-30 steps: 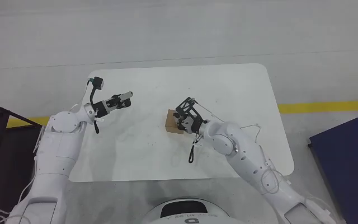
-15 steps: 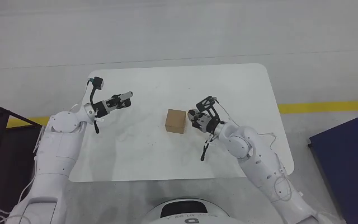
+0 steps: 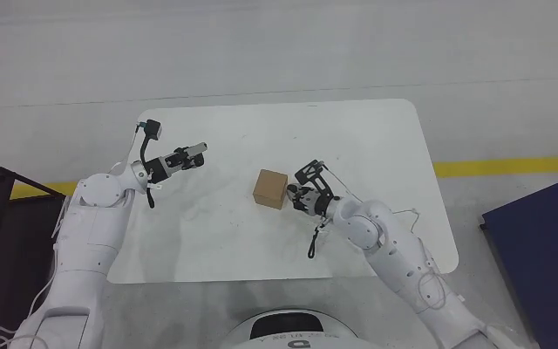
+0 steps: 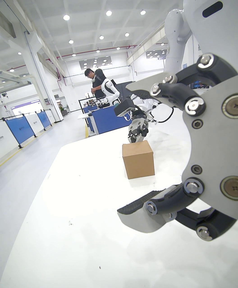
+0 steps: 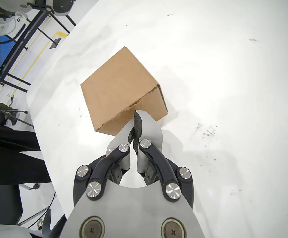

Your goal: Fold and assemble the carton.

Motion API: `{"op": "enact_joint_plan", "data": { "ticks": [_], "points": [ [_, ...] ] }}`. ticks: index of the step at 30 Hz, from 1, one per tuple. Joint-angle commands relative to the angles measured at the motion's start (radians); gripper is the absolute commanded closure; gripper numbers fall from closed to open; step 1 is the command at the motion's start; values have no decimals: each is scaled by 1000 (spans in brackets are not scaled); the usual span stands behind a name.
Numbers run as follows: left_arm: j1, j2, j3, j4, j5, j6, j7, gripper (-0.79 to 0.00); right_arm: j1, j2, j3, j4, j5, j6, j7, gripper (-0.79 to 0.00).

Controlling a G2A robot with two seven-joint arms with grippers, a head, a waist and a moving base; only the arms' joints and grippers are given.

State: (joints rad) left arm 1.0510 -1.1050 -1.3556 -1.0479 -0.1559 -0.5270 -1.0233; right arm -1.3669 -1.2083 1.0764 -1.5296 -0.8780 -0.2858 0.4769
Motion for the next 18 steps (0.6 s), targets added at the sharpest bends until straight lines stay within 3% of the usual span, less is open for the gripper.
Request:
{"op": "enact_joint_plan", "data": {
  "ticks": [1, 10, 14, 15, 17, 18],
  "points": [
    [0, 0, 0, 0, 0, 0, 0, -785, -8, 2, 9, -3, 0, 5, -2, 0],
    [0, 0, 0, 0, 0, 0, 0, -785, -4, -3, -30, -16, 16, -17, 12, 0],
    [0, 0, 0, 0, 0, 0, 0, -785, -20, 4, 13, -18, 40, -29, -29, 0],
    [0, 0, 0, 0, 0, 0, 0, -785, -32, 8, 34, -26, 47, -34, -52, -132],
    [0, 0, 0, 0, 0, 0, 0, -785, -65, 16, 87, -50, 61, -51, -116, -785],
    [0, 0, 0, 0, 0, 0, 0, -785, -77, 20, 109, -60, 63, -58, -141, -785]
  ]
}}
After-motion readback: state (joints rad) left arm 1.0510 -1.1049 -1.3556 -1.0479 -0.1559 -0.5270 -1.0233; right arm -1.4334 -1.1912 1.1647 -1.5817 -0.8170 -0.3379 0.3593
